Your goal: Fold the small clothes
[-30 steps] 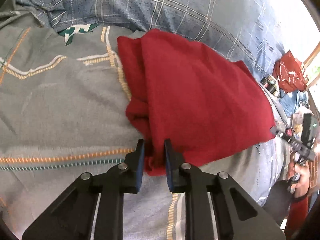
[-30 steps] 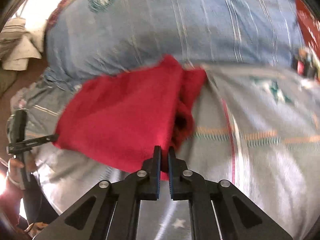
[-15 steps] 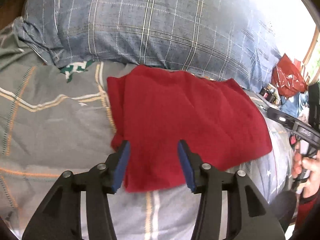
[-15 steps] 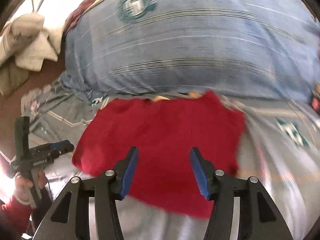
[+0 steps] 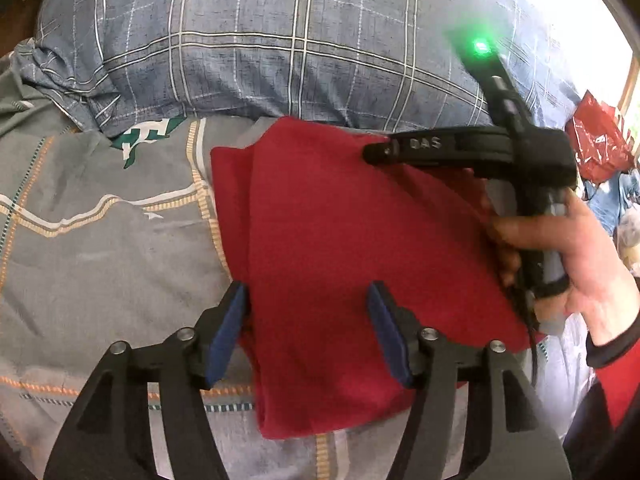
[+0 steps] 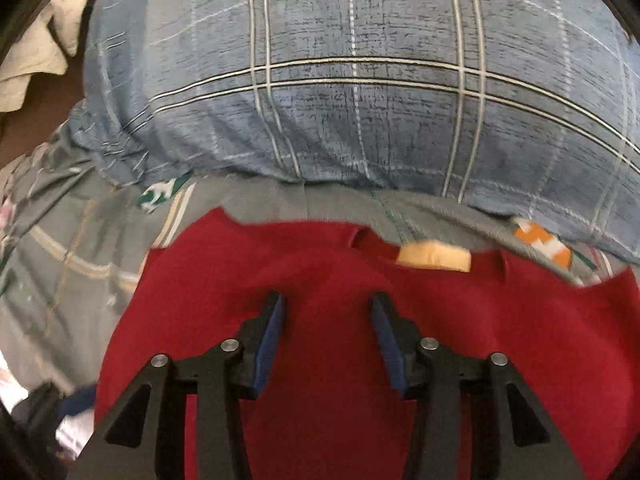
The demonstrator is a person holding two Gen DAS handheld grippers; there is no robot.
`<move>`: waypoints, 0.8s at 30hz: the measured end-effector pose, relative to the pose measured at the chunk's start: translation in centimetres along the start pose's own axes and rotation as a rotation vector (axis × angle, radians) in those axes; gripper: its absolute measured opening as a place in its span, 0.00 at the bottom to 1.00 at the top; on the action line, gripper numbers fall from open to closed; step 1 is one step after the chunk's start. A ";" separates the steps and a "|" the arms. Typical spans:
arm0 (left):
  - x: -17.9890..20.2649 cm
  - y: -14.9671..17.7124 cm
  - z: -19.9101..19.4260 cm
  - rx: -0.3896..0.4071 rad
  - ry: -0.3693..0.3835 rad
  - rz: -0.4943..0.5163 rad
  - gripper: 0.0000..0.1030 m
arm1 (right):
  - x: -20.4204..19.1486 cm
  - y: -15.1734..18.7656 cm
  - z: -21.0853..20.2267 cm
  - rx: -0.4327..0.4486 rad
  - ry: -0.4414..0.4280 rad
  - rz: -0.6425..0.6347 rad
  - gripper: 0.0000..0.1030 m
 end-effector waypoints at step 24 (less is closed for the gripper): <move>-1.5 0.1 -0.3 -0.006 0.050 -0.074 0.59 | -4.5 0.6 -2.6 -0.023 -0.001 -0.131 0.55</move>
Point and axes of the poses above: each gripper's, at about its wrist camera, not at the fingertips, and z roughly the way its jaws point, x to its right, y to its underside, the point moved 2 cm from there along z, roughly the way its jaws point, and after that the axes turned 7 degrees about y, right-handed, at the moved point
